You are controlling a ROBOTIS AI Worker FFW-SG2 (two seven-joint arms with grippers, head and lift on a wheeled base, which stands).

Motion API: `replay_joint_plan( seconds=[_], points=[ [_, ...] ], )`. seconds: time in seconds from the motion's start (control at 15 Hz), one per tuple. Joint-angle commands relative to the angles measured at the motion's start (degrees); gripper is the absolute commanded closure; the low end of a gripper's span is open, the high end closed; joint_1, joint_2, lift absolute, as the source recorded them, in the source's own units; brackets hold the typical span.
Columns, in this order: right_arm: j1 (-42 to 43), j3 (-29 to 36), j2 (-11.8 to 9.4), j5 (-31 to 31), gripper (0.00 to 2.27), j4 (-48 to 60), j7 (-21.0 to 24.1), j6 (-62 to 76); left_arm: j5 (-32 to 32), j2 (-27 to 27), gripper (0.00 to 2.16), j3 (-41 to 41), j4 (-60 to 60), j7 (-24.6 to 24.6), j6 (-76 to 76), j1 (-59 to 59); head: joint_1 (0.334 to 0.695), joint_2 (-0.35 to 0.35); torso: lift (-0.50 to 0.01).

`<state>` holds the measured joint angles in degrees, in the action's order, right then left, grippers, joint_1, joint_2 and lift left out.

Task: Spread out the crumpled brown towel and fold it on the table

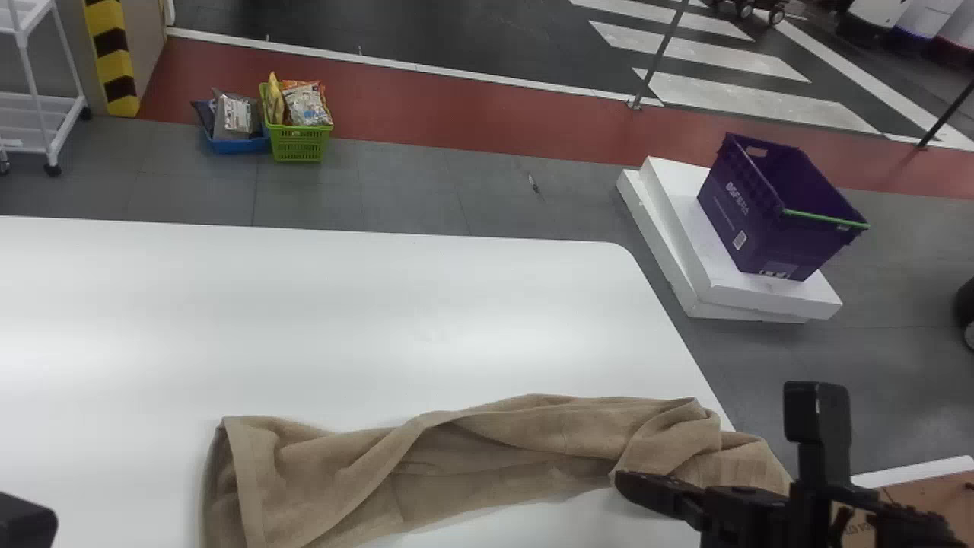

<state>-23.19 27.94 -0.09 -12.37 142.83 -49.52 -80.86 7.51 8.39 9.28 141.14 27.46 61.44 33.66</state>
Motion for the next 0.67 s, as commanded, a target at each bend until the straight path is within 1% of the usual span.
replay_joint_plan(
  seconds=[0.0, 0.27, 0.47, 0.6],
  points=[
    [0.0, 0.4, 0.1, 0.7, 1.65, -0.4, 0.0, 0.7, -0.8, -0.3, 0.86, 1.4, 1.1, -0.1, 0.2, 0.0, 0.695, -0.350, -0.127],
    [-0.1, 0.4, 0.1, 0.9, 1.65, -1.2, -0.1, 1.3, -1.7, -0.7, 0.86, 2.8, 1.2, -2.2, -0.8, -0.6, 0.695, -0.350, -0.127],
    [-0.2, 0.4, 0.1, 0.9, 1.65, -1.5, -0.1, 1.3, -4.6, -0.6, 0.86, 1.9, 2.7, -1.0, -0.3, -0.6, 0.695, -0.350, -0.127],
    [-0.4, 0.4, 0.1, 1.4, 1.65, -1.5, -0.1, 1.3, -5.5, -0.7, 0.86, 2.7, 3.7, -0.3, 1.6, -0.5, 0.695, -0.350, -0.127]
  ],
)
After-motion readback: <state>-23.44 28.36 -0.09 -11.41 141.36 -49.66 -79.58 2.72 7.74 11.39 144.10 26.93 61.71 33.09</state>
